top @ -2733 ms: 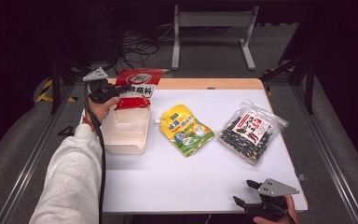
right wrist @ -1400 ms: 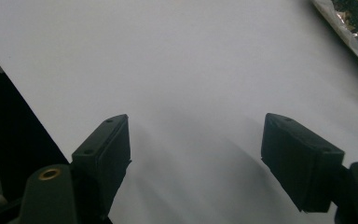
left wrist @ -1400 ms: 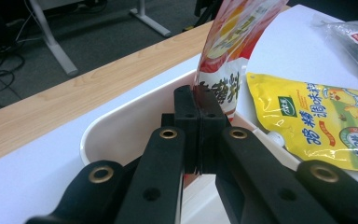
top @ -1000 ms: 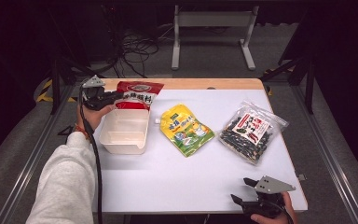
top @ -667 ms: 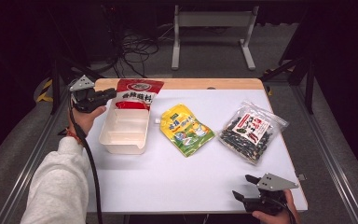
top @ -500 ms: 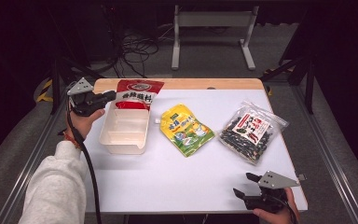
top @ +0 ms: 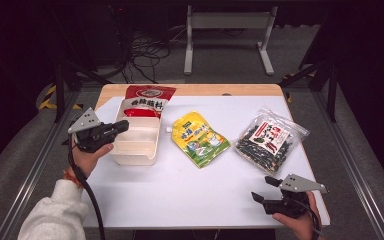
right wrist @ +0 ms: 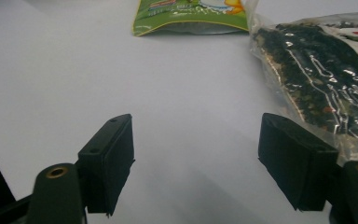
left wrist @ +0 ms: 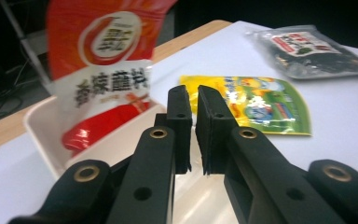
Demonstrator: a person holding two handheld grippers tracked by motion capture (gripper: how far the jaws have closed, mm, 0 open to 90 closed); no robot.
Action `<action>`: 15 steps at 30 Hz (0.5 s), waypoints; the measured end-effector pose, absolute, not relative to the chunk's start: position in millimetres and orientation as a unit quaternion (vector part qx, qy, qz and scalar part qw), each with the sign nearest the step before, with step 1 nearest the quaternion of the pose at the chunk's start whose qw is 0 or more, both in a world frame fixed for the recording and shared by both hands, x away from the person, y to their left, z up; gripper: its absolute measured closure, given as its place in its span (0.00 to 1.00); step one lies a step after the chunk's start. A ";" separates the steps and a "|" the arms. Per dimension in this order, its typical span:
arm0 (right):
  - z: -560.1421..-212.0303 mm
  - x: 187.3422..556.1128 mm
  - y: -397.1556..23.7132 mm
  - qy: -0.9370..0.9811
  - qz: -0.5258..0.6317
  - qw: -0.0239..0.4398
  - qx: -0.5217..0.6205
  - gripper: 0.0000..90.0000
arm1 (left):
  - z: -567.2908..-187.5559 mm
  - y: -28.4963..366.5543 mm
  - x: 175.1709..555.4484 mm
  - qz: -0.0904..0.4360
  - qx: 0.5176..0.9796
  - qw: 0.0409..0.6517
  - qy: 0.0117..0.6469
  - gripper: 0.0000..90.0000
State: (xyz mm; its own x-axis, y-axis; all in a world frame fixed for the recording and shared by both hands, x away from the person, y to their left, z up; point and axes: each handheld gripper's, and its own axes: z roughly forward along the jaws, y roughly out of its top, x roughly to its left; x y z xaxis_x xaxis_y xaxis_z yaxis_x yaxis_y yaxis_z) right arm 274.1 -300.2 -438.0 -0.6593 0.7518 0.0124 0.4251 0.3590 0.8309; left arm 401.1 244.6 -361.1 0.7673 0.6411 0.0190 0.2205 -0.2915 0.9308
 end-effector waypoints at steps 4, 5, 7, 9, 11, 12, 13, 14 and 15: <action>-435.8 276.5 -304.6 0.797 0.435 0.193 0.372 0.31 | -369.6 241.2 377.3 0.197 0.785 0.525 0.262 0.92; -435.3 277.6 -307.9 0.794 0.436 0.197 0.375 0.32 | -376.4 239.2 364.2 0.199 0.791 0.518 0.258 0.84; -435.0 277.5 -309.8 0.793 0.435 0.198 0.378 0.32 | -384.2 236.5 350.8 0.197 0.797 0.514 0.249 0.82; -434.5 276.9 -310.3 0.793 0.434 0.201 0.378 0.33 | -388.5 234.9 344.3 0.193 0.799 0.514 0.244 0.79; -432.6 275.0 -310.7 0.792 0.434 0.206 0.377 0.35 | -398.9 230.1 330.4 0.186 0.804 0.509 0.243 0.74; -430.8 273.8 -310.8 0.793 0.432 0.214 0.374 0.35 | -401.8 227.3 325.8 0.190 0.808 0.501 0.244 0.67; -429.5 273.1 -311.3 0.792 0.431 0.218 0.374 0.36 | -405.9 222.9 318.4 0.197 0.812 0.491 0.246 0.61; -427.8 272.6 -312.6 0.789 0.432 0.222 0.376 0.36 | -409.2 221.1 313.4 0.192 0.810 0.494 0.251 0.55; -426.2 272.7 -315.3 0.784 0.434 0.231 0.380 0.36 | -415.1 217.7 306.6 0.178 0.813 0.495 0.251 0.50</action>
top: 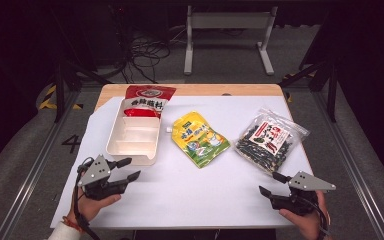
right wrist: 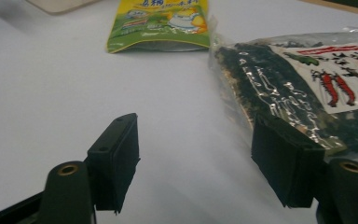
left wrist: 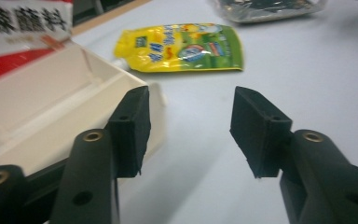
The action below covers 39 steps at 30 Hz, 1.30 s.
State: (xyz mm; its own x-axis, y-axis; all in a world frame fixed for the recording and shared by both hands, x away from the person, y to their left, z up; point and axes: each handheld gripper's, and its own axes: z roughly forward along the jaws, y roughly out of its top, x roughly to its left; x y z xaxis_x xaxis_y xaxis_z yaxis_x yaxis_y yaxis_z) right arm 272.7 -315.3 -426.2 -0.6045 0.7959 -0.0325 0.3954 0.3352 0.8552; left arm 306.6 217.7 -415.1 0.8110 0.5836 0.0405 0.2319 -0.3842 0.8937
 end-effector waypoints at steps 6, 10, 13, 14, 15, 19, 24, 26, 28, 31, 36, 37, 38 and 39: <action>-422.5 279.0 -326.7 0.768 0.434 0.245 0.403 0.36 | -431.4 207.9 297.0 0.172 0.827 0.467 0.261 0.31; -419.4 292.1 -339.7 0.749 0.432 0.253 0.433 0.34 | -443.0 202.8 300.9 0.170 0.834 0.446 0.277 0.22; -421.0 302.8 -349.4 0.739 0.425 0.257 0.455 0.32 | -448.1 196.6 306.1 0.166 0.843 0.433 0.273 0.20; -422.2 306.4 -353.4 0.735 0.422 0.259 0.463 0.32 | -448.4 195.2 307.4 0.166 0.845 0.431 0.270 0.20; -423.9 311.0 -358.4 0.727 0.418 0.262 0.478 0.31 | -448.9 194.2 307.9 0.164 0.845 0.432 0.270 0.20; -431.0 326.3 -371.7 0.711 0.382 0.272 0.524 0.29 | -451.6 194.0 307.4 0.161 0.850 0.425 0.266 0.20; -442.5 348.9 -379.4 0.698 0.385 0.239 0.555 0.26 | -453.0 192.3 306.7 0.160 0.856 0.418 0.258 0.20; -444.2 355.7 -376.6 0.698 0.381 0.235 0.559 0.27 | -453.5 191.4 307.0 0.158 0.858 0.417 0.255 0.20; -442.8 361.2 -373.5 0.697 0.379 0.241 0.559 0.27 | -454.5 189.5 307.0 0.160 0.862 0.410 0.254 0.20; -446.6 372.0 -372.0 0.687 0.385 0.223 0.575 0.21 | -455.4 187.2 306.6 0.156 0.864 0.408 0.250 0.20; -449.1 383.5 -377.2 0.675 0.381 0.205 0.598 0.11 | -454.4 185.6 304.5 0.147 0.864 0.417 0.239 0.19; -450.3 386.6 -379.2 0.672 0.381 0.196 0.603 0.09 | -454.0 185.5 304.1 0.144 0.863 0.421 0.238 0.19; -452.7 391.6 -382.4 0.666 0.392 0.174 0.610 0.07 | -453.7 185.5 304.1 0.142 0.864 0.421 0.238 0.19; -452.7 391.6 -382.4 0.666 0.392 0.174 0.610 0.07 | -454.0 185.2 304.4 0.141 0.864 0.421 0.238 0.19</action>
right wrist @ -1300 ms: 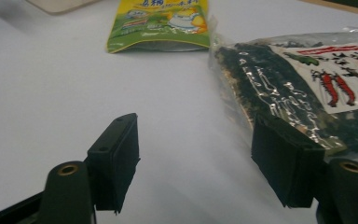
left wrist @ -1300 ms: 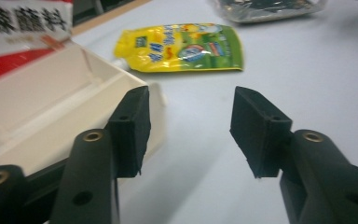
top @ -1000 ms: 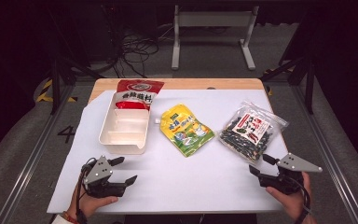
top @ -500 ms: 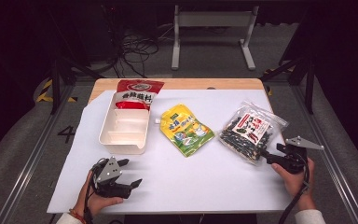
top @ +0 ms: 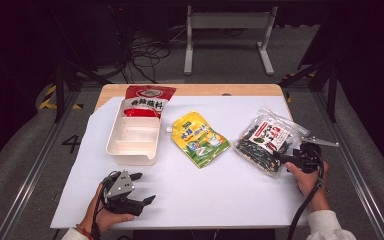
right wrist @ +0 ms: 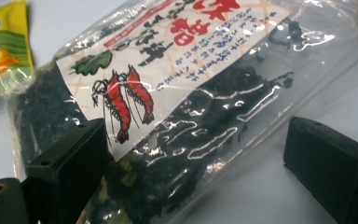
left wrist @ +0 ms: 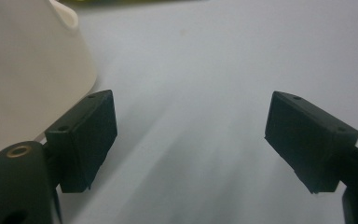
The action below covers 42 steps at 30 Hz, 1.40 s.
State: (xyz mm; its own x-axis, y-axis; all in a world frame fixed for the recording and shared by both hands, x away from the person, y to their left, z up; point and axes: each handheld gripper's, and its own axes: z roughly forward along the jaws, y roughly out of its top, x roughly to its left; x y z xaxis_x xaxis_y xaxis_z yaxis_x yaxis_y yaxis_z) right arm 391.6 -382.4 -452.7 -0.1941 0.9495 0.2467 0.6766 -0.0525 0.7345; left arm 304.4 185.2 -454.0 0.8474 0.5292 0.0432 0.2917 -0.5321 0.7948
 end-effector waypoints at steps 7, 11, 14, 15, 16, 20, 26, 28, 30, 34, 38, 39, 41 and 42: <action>-454.5 397.1 -373.7 0.678 0.442 0.096 0.580 0.48 | -455.0 181.7 306.1 0.134 0.868 0.417 0.234 0.19; -455.8 398.0 -370.7 0.685 0.460 0.063 0.561 0.62 | -455.4 179.0 306.4 0.131 0.870 0.416 0.233 0.19; -454.6 393.6 -368.1 0.693 0.475 0.058 0.539 0.75 | -455.5 177.7 307.3 0.124 0.869 0.418 0.234 0.19; -454.1 392.5 -367.7 0.695 0.480 0.055 0.532 0.79 | -454.9 176.9 308.3 0.123 0.868 0.420 0.234 0.19; -452.7 390.2 -365.9 0.699 0.484 0.058 0.523 0.83 | -454.2 176.0 309.2 0.119 0.867 0.423 0.236 0.19; -447.7 381.8 -360.6 0.714 0.493 0.082 0.491 0.89 | -448.6 169.1 314.1 0.101 0.858 0.445 0.236 0.20; -442.0 366.2 -356.2 0.731 0.505 0.107 0.446 0.90 | -442.5 143.3 327.3 0.064 0.856 0.463 0.221 0.20; -442.2 363.5 -351.8 0.735 0.507 0.109 0.436 0.90 | -440.5 130.8 334.4 0.055 0.855 0.467 0.217 0.21; -442.8 362.0 -344.7 0.740 0.511 0.108 0.424 0.90 | -439.7 114.8 344.4 0.047 0.854 0.471 0.214 0.21; -442.7 360.5 -336.3 0.746 0.512 0.111 0.411 0.90 | -441.0 97.6 356.6 0.036 0.853 0.474 0.215 0.21; -442.6 356.9 -326.7 0.751 0.518 0.113 0.395 0.90 | -445.0 79.5 370.0 0.026 0.852 0.473 0.221 0.21; -442.5 356.1 -324.2 0.753 0.518 0.113 0.391 0.90 | -445.2 75.8 372.4 0.025 0.852 0.474 0.221 0.21; -442.7 353.9 -318.0 0.756 0.520 0.112 0.380 0.90 | -444.7 72.1 375.3 0.026 0.849 0.478 0.225 0.21; -442.4 352.9 -315.7 0.758 0.521 0.112 0.377 0.90 | -443.6 70.9 376.8 0.028 0.847 0.480 0.226 0.21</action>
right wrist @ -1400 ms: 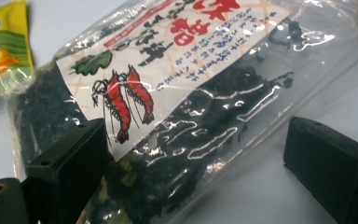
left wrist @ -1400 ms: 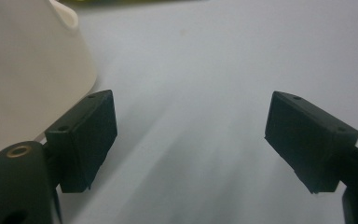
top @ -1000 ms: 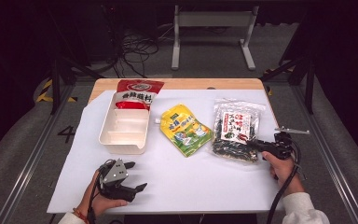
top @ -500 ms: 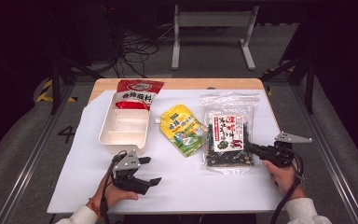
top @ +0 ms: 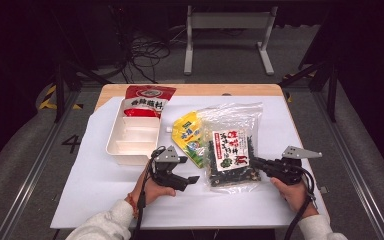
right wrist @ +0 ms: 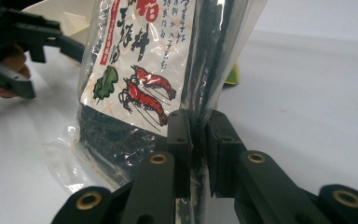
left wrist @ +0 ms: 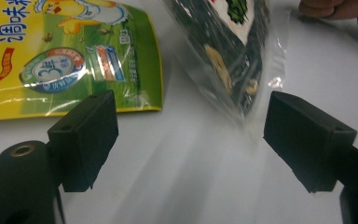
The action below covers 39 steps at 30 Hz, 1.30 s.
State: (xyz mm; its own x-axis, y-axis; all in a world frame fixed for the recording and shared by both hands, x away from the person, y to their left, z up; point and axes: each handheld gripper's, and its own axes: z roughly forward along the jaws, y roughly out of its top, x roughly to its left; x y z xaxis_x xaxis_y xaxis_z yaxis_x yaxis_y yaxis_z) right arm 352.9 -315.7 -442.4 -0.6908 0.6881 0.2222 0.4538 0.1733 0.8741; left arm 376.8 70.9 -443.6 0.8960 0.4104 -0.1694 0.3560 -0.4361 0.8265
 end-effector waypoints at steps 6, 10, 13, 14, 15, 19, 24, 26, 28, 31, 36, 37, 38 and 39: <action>-440.3 347.4 -299.4 0.765 0.527 0.117 0.350 0.90 | -438.5 64.0 383.2 0.013 0.830 0.508 0.228 0.25; -439.6 345.1 -292.1 0.768 0.532 0.118 0.337 0.90 | -439.5 59.7 383.1 0.003 0.829 0.513 0.221 0.28; -440.0 343.4 -286.2 0.769 0.534 0.119 0.330 0.90 | -440.4 56.5 382.9 -0.004 0.828 0.517 0.218 0.32; -440.0 343.4 -286.2 0.769 0.534 0.119 0.330 0.90 | -440.4 56.5 382.9 -0.004 0.828 0.517 0.218 0.33; -440.3 342.9 -284.9 0.769 0.536 0.119 0.329 0.90 | -440.9 55.4 382.4 -0.013 0.826 0.519 0.217 0.33; -439.6 340.8 -278.3 0.769 0.540 0.118 0.322 0.90 | -441.5 51.1 382.1 -0.017 0.825 0.524 0.211 0.43; -439.0 339.6 -273.4 0.768 0.541 0.123 0.319 0.89 | -441.6 54.7 383.9 -0.036 0.811 0.545 0.208 0.54; -439.8 340.0 -273.1 0.769 0.539 0.124 0.321 0.89 | -441.4 57.7 382.7 -0.040 0.803 0.561 0.197 0.63; -440.1 340.1 -272.7 0.769 0.538 0.124 0.322 0.88 | -440.2 59.1 381.8 -0.040 0.800 0.567 0.191 0.69; -440.4 340.2 -271.0 0.769 0.533 0.129 0.328 0.83 | -438.5 62.7 381.8 -0.058 0.787 0.585 0.184 0.81; -437.6 339.5 -269.6 0.767 0.533 0.132 0.332 0.72 | -432.1 64.3 378.3 -0.048 0.791 0.586 0.170 0.83; -436.6 338.9 -269.4 0.767 0.531 0.134 0.333 0.66 | -430.7 64.8 377.7 -0.043 0.791 0.586 0.168 0.83; -435.7 338.4 -269.3 0.768 0.528 0.138 0.335 0.61 | -428.3 66.0 376.9 -0.035 0.790 0.588 0.169 0.83; -434.1 337.6 -269.8 0.769 0.525 0.138 0.338 0.57 | -426.2 67.7 376.6 -0.032 0.789 0.590 0.170 0.83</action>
